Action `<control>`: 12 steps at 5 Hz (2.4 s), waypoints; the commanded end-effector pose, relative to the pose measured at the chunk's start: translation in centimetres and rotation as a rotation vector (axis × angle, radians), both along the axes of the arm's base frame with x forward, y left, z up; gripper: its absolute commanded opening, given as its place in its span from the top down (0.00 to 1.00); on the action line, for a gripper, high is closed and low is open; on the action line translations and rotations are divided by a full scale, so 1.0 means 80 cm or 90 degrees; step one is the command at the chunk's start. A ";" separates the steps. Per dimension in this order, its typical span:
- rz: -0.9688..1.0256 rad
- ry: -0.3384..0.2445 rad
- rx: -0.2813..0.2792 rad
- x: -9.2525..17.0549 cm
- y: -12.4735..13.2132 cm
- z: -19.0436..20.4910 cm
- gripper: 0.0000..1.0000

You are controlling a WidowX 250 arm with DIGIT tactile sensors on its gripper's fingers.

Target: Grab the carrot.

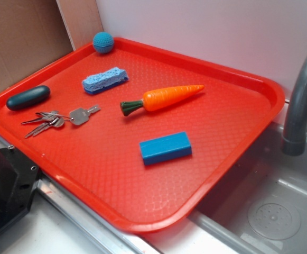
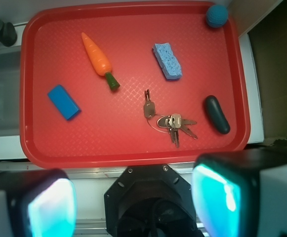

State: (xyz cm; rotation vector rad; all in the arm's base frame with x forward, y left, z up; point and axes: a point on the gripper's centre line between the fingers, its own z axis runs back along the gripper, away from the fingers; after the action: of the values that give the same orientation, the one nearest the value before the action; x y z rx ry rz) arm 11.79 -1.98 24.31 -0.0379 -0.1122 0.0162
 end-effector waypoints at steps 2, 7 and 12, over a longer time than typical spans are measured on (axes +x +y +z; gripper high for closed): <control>0.031 -0.003 0.000 0.063 -0.004 -0.001 0.00; -0.005 0.078 0.053 0.239 -0.030 -0.066 0.00; -0.135 0.127 0.055 0.203 -0.069 -0.154 0.00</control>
State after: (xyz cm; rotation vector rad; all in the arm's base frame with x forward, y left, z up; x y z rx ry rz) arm 27.92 -7.36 10.93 0.0467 0.1369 -0.1964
